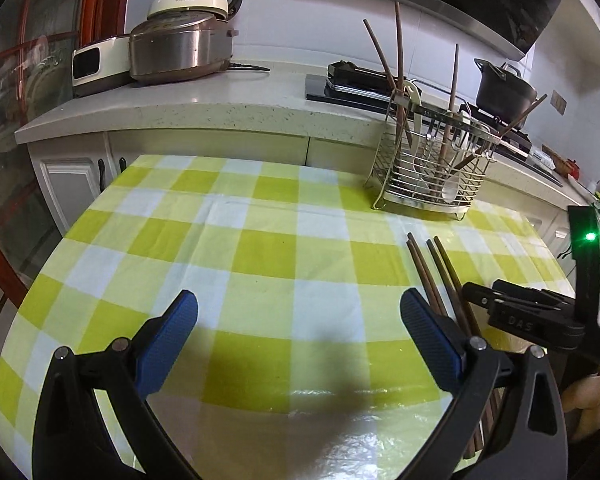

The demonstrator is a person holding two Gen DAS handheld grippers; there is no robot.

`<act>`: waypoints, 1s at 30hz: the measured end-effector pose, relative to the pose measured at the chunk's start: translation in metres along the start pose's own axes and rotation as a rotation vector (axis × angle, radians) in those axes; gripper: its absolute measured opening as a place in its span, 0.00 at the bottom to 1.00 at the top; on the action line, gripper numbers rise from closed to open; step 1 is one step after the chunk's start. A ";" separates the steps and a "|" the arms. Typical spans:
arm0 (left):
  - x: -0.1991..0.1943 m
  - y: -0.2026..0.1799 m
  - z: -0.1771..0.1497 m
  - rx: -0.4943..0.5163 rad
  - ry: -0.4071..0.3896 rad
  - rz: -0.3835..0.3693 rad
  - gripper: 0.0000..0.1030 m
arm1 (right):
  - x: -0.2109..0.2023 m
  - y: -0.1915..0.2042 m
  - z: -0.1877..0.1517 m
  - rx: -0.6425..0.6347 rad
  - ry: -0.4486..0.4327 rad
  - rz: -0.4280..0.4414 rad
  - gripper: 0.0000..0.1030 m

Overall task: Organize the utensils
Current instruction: 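Close the right tool on a brown chopstick while the left tool grasps another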

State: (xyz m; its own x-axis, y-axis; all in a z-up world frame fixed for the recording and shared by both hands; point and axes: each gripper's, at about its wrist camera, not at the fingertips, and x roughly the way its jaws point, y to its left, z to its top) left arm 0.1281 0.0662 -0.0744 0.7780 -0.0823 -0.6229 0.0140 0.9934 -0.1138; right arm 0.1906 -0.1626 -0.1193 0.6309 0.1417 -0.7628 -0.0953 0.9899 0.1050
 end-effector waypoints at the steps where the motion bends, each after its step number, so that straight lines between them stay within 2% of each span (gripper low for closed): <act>1: 0.000 0.001 0.000 0.000 0.000 -0.002 0.95 | 0.001 0.003 0.001 -0.011 0.004 -0.017 0.58; 5: -0.002 0.004 0.000 -0.003 0.001 -0.004 0.95 | 0.004 0.016 0.001 -0.069 0.017 -0.072 0.55; 6: -0.001 0.006 0.000 -0.006 0.000 -0.004 0.95 | 0.004 0.019 0.000 -0.082 0.012 -0.080 0.48; 8: -0.001 0.009 0.000 -0.019 0.003 -0.005 0.95 | 0.004 0.020 0.001 -0.079 0.010 -0.079 0.44; 11: -0.001 0.013 0.000 -0.036 0.010 -0.009 0.95 | 0.003 0.024 0.001 -0.101 0.011 -0.077 0.28; 13: 0.000 0.013 0.000 -0.037 0.013 -0.008 0.95 | 0.001 0.028 -0.001 -0.126 0.014 -0.077 0.10; 17: 0.002 0.007 -0.001 -0.033 0.021 -0.017 0.95 | -0.003 0.025 -0.007 -0.126 0.001 -0.060 0.07; 25: 0.023 -0.031 -0.001 0.011 0.092 -0.066 0.95 | -0.028 -0.019 -0.017 -0.055 -0.029 -0.023 0.07; 30: 0.047 -0.060 0.002 0.045 0.139 -0.051 0.94 | -0.049 -0.040 -0.015 -0.039 -0.062 -0.010 0.07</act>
State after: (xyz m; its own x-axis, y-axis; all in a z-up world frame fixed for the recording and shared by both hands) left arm 0.1652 0.0029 -0.0954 0.6808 -0.1402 -0.7189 0.0818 0.9899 -0.1156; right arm 0.1520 -0.2092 -0.0960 0.6784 0.1329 -0.7226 -0.1177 0.9905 0.0716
